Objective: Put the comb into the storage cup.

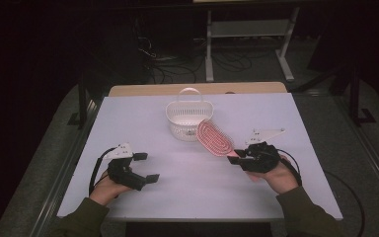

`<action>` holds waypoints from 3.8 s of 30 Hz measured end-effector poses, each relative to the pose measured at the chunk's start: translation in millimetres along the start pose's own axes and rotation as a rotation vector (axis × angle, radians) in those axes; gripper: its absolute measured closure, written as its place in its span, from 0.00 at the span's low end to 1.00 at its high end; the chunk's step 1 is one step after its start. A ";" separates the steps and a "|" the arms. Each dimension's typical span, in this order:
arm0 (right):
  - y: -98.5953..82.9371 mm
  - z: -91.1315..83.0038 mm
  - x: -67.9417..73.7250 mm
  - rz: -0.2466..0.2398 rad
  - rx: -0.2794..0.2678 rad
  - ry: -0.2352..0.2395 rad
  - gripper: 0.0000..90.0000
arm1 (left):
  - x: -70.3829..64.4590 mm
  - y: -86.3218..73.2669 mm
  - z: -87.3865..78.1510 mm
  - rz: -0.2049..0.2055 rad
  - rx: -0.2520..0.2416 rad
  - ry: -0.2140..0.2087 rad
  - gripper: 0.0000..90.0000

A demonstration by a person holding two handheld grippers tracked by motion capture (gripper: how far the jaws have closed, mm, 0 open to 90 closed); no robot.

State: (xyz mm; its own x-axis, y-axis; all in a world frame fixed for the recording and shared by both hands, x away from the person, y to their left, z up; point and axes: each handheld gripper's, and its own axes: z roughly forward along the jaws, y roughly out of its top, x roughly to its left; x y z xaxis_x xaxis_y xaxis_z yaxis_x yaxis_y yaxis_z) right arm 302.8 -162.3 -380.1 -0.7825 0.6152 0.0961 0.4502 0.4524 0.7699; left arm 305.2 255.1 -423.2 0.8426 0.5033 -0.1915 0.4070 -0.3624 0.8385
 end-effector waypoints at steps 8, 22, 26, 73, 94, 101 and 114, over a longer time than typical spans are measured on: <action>1.7 1.2 4.8 -0.007 -0.008 0.005 0.77 | -3.0 7.4 6.0 -0.004 -0.006 -0.023 0.00; 3.8 -1.5 4.6 -0.009 -0.032 0.001 0.77 | -5.5 29.2 17.0 -0.003 -0.019 -0.047 0.06; 4.1 -1.3 4.8 -0.012 -0.033 -0.001 0.77 | -4.5 35.3 20.2 -0.012 -0.016 -0.069 0.02; 10.6 33.1 25.8 -0.083 -0.016 0.047 0.77 | -24.9 64.6 63.8 -0.035 -0.093 -0.100 0.00; 11.6 47.6 41.0 -0.120 -0.024 0.077 0.77 | -28.8 66.6 67.5 -0.090 -0.116 -0.105 0.00; 10.4 51.1 43.5 -0.126 -0.021 0.080 0.77 | -26.7 66.8 65.3 -0.111 -0.120 -0.095 0.03; 9.5 55.9 46.8 -0.143 -0.016 0.057 0.77 | -23.0 66.6 60.9 -0.146 -0.125 -0.071 0.19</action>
State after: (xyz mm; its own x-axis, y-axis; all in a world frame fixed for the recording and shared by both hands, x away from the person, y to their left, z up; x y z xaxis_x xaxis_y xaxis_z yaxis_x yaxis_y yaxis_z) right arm 294.5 -93.1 -403.6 -0.8616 0.5072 0.0204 0.3258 0.5218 0.7884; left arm 334.4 171.6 -394.1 0.8025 0.4850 -0.3474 0.4835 -0.1877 0.8550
